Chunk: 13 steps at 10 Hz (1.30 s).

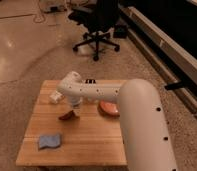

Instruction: Drag the pepper across the table

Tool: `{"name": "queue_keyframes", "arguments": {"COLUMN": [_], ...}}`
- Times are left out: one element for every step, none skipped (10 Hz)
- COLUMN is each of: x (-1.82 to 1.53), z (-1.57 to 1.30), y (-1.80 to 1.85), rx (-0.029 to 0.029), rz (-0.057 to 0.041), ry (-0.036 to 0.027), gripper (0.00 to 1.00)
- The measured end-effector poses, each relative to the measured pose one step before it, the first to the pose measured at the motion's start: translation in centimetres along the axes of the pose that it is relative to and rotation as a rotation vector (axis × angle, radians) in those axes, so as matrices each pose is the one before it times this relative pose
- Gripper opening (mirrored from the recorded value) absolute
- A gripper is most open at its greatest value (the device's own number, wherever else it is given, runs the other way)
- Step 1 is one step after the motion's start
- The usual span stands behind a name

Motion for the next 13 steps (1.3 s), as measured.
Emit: {"name": "queue_keyframes", "arguments": {"x": [0.128,-0.054,-0.474,0.321,0.959,0.887,0.525,-0.262,-0.677,-0.002,0.653,1.092,0.305], "z": [0.497,0.032,-0.225,-0.262,-0.069,-0.057,-0.071,0.071,0.154,0.085,-0.230,-0.185,0.163], "y": [0.098,-0.309,-0.227,0.118,0.331,0.355,0.073,-0.331,-0.217,0.000,0.323,0.051,-0.287], "rx": [-0.00050,0.00261,0.00029,-0.00202,-0.00001,-0.00259,-0.00059,0.00259,0.00294,0.00093,-0.00273,-0.00440,-0.00258], "rz": [-0.01516,0.00494,0.00219,0.01501,0.00636,0.00195,0.00356,0.00228,0.00486,-0.00001,0.00133,0.00328,-0.00066], "ry": [-0.00402,0.00346,0.00105,0.00201,0.00632,0.00128,0.00102,-0.00158,-0.00183,-0.00188,0.00842,0.00217,0.00090], "gripper": [0.26,0.26,0.26,0.26,0.26,0.26,0.26,0.26,0.26,0.26,0.26,0.26,0.26]}}
